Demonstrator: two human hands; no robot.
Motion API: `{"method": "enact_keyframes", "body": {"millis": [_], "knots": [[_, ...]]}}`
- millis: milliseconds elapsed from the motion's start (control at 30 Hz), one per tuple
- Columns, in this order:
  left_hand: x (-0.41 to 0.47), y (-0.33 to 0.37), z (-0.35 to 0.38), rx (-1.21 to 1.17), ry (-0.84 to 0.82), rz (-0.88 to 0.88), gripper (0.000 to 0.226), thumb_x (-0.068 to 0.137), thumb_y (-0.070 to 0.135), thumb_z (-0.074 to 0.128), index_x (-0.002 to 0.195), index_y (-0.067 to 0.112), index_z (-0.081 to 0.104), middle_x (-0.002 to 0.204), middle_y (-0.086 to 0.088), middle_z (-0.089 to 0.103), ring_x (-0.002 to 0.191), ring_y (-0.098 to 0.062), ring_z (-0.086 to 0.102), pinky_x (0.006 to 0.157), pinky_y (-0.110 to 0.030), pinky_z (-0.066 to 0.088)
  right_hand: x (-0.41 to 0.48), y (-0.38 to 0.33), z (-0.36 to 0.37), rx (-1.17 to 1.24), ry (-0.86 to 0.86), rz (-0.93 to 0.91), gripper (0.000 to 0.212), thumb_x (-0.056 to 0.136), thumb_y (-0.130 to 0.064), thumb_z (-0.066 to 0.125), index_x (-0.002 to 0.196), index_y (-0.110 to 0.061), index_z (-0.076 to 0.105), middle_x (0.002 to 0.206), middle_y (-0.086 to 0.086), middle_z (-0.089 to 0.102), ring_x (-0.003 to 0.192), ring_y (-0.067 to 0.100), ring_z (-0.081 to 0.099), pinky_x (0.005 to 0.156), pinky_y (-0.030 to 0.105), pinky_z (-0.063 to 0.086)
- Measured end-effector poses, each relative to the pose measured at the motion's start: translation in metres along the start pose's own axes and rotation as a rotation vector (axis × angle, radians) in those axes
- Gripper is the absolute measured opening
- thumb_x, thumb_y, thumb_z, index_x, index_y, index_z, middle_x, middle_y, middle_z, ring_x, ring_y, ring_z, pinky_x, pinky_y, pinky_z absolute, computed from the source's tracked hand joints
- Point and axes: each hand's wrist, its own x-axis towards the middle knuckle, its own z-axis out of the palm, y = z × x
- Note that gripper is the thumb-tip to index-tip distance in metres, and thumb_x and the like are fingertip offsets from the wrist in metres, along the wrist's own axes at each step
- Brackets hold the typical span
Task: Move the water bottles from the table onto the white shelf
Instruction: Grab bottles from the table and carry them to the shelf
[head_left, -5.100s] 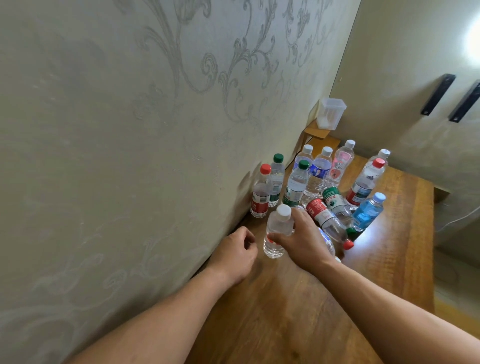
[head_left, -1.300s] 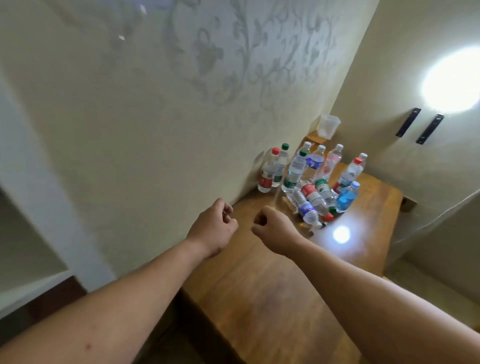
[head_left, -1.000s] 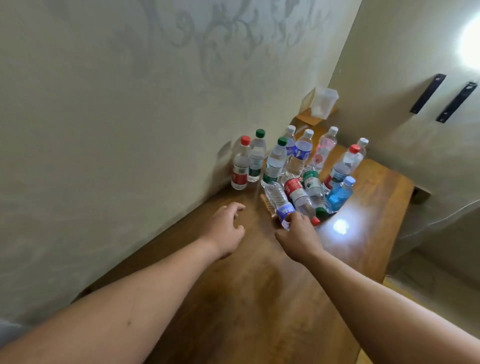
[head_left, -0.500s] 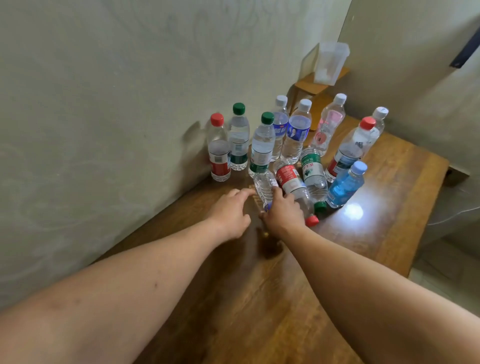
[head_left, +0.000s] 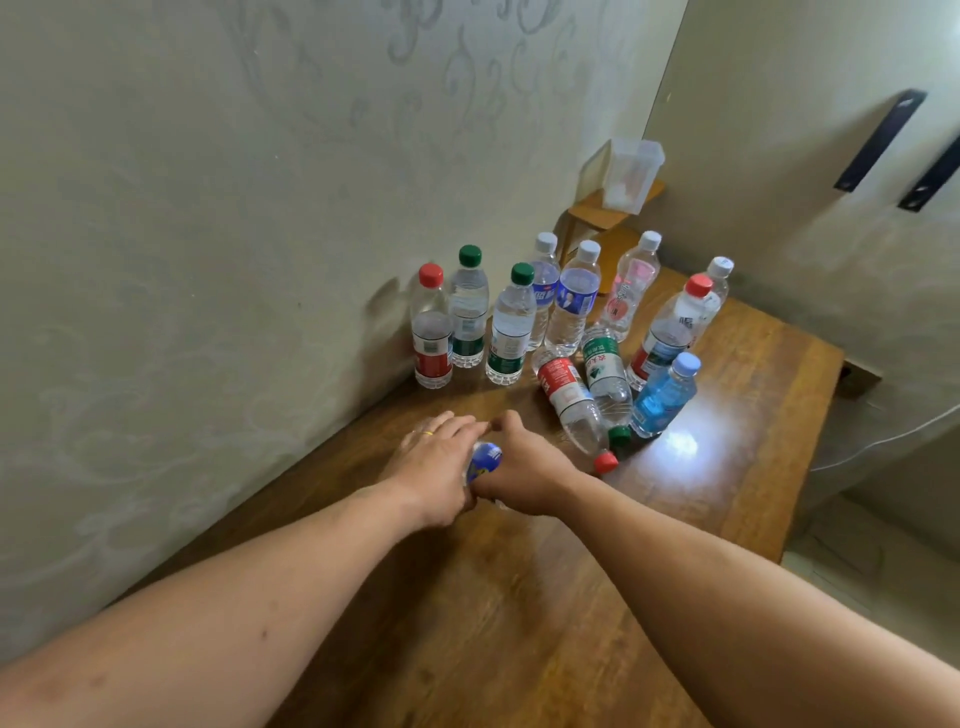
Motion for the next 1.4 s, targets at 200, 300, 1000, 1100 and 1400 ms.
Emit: {"method": "enact_keyframes", "body": {"millis": [200, 300, 1000, 1100, 1400], "knots": [[-0.049, -0.025, -0.02, 0.044, 0.084, -0.01, 0.085, 0.08, 0.048, 0.083, 0.152, 0.034, 0.04, 0.161, 0.003, 0.048, 0.156, -0.025, 0.034, 0.13, -0.049, 0.025, -0.033, -0.061, -0.013, -0.045, -0.115, -0.129, 0.114, 0.079, -0.031, 0.087, 0.168, -0.03, 0.016, 0.139, 0.009, 0.063, 0.116, 0.023, 0.068, 0.096, 0.037, 0.062], [-0.087, -0.038, -0.035, -0.03, 0.192, -0.029, 0.062, 0.076, 0.053, 0.083, 0.128, 0.038, 0.052, 0.129, 0.008, 0.066, 0.12, -0.021, 0.062, 0.101, -0.042, 0.053, -0.055, -0.098, -0.022, -0.008, -0.209, -0.176, 0.099, 0.087, -0.033, 0.085, 0.167, -0.024, 0.027, 0.142, 0.005, 0.06, 0.122, 0.021, 0.066, 0.104, 0.037, 0.057], [-0.509, -0.222, -0.143, -0.72, 0.951, -0.156, 0.048, 0.076, 0.042, 0.081, 0.117, 0.031, 0.058, 0.112, 0.003, 0.064, 0.103, -0.013, 0.069, 0.091, -0.047, 0.058, -0.278, -0.41, 0.227, 0.128, -0.189, -0.805, 0.025, 0.092, -0.009, 0.083, 0.115, -0.015, 0.077, 0.105, -0.002, 0.081, 0.099, 0.008, 0.076, 0.085, 0.024, 0.059], [-0.569, -0.261, -0.152, -0.659, 1.037, -0.21, 0.054, 0.074, 0.045, 0.084, 0.121, 0.035, 0.059, 0.112, 0.007, 0.067, 0.104, -0.01, 0.07, 0.09, -0.048, 0.058, -0.291, -0.46, 0.271, 0.057, -0.18, -0.874, 0.023, 0.086, -0.017, 0.086, 0.107, -0.022, 0.079, 0.099, -0.004, 0.081, 0.096, 0.009, 0.076, 0.085, 0.031, 0.062], [-0.647, -0.363, -0.167, -0.548, 1.153, -0.512, 0.069, 0.077, 0.067, 0.083, 0.127, 0.031, 0.053, 0.119, 0.007, 0.061, 0.106, -0.01, 0.064, 0.086, -0.029, 0.054, -0.28, -0.579, 0.367, 0.012, -0.107, -0.863, 0.034, 0.08, -0.033, 0.076, 0.114, -0.033, 0.069, 0.101, -0.008, 0.074, 0.086, 0.008, 0.07, 0.067, 0.026, 0.05]]}}
